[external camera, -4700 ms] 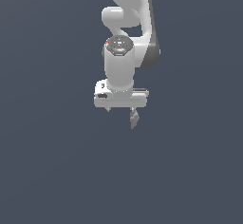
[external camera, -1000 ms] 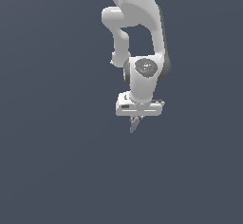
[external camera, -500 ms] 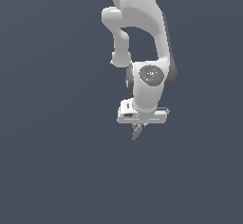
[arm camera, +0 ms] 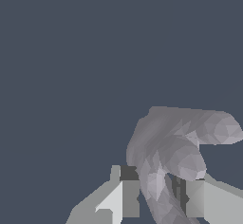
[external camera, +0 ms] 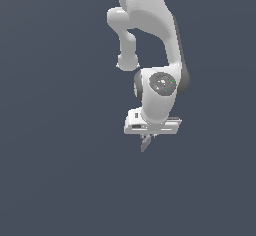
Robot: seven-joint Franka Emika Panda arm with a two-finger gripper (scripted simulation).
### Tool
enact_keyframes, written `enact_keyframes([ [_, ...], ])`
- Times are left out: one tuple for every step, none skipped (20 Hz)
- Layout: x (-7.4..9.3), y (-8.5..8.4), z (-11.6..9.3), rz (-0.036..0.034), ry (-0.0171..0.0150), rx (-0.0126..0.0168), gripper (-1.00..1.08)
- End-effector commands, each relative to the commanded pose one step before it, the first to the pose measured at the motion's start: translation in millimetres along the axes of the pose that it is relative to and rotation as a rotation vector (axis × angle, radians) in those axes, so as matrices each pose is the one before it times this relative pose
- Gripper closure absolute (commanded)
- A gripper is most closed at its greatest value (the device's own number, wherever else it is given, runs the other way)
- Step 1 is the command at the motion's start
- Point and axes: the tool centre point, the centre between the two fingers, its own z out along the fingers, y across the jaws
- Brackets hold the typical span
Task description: Pick up the object and move it to a goal position.
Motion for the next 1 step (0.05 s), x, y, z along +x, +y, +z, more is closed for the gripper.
enact_keyframes([
  [1.40,-0.22,-0.28,0.00003,0.00012,-0.00002,1.08],
])
